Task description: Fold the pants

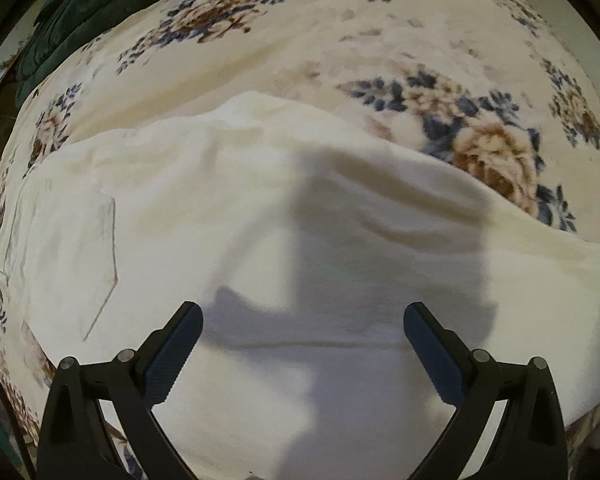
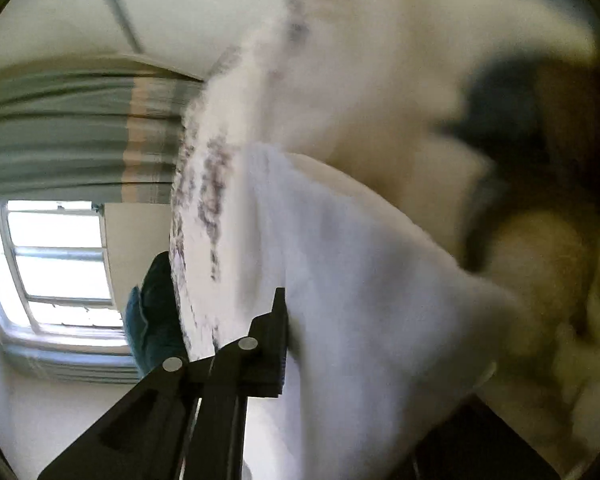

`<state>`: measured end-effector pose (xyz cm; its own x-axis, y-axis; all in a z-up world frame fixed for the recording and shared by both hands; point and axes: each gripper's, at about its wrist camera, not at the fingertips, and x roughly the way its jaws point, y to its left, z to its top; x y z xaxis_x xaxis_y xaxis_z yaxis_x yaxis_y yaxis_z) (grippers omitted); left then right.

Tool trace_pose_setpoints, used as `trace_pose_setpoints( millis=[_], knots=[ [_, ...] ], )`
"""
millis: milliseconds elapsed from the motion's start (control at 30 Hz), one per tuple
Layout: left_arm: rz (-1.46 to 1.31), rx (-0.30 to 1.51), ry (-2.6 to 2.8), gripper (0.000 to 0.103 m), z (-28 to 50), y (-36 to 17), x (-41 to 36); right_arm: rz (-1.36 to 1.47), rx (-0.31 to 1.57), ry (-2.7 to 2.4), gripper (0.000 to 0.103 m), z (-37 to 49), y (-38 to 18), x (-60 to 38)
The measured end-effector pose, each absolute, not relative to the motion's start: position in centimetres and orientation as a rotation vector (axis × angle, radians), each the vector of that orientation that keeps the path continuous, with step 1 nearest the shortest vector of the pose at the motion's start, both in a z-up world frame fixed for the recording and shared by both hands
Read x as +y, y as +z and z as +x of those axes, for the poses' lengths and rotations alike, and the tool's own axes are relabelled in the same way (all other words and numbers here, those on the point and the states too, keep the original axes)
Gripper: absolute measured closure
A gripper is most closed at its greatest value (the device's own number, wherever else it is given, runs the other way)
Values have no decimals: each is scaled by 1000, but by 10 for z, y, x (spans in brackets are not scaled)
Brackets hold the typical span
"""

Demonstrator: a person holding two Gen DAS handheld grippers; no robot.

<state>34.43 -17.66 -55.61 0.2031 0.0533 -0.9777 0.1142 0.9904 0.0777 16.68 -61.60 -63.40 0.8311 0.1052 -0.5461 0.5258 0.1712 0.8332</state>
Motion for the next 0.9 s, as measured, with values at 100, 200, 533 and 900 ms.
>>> trace_pose_setpoints(
  millis=[100,200,533,900],
  knots=[
    [127,1348,-59,0,345,-542,-168,1256,549,-312,92,174,-579,-589],
    [102,1326,-54,0,349,-524,-149,1136,600,-284,92,198,-531,-552],
    [29,1258,52,0,379,-470,-6,774,866,-177,93,320,-497,-336],
    [-76,1268,193,0,386,-472,135,115,1193,-35,91,384,-591,-80]
  ],
)
